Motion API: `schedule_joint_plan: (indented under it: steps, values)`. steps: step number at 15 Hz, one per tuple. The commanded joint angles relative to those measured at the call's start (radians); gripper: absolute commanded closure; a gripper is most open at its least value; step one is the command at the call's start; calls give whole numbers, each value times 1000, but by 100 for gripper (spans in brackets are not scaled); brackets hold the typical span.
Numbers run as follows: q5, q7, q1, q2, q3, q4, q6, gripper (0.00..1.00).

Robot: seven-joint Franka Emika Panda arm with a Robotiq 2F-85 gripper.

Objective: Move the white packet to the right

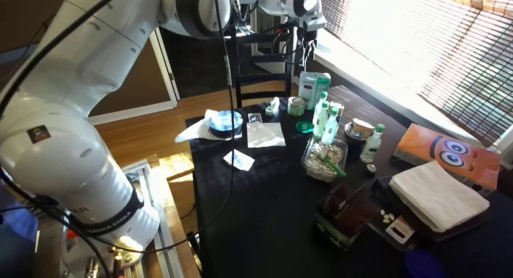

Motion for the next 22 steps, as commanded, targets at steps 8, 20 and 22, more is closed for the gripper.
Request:
schedule_joint_plan:
  steps: [8, 20, 22]
  values:
    - [-29, -100, 55, 240, -34, 209, 194, 5]
    - [-28, -89, 68, 395, -68, 389, 181, 90]
    - [-29, -85, 70, 398, -75, 397, 181, 99]
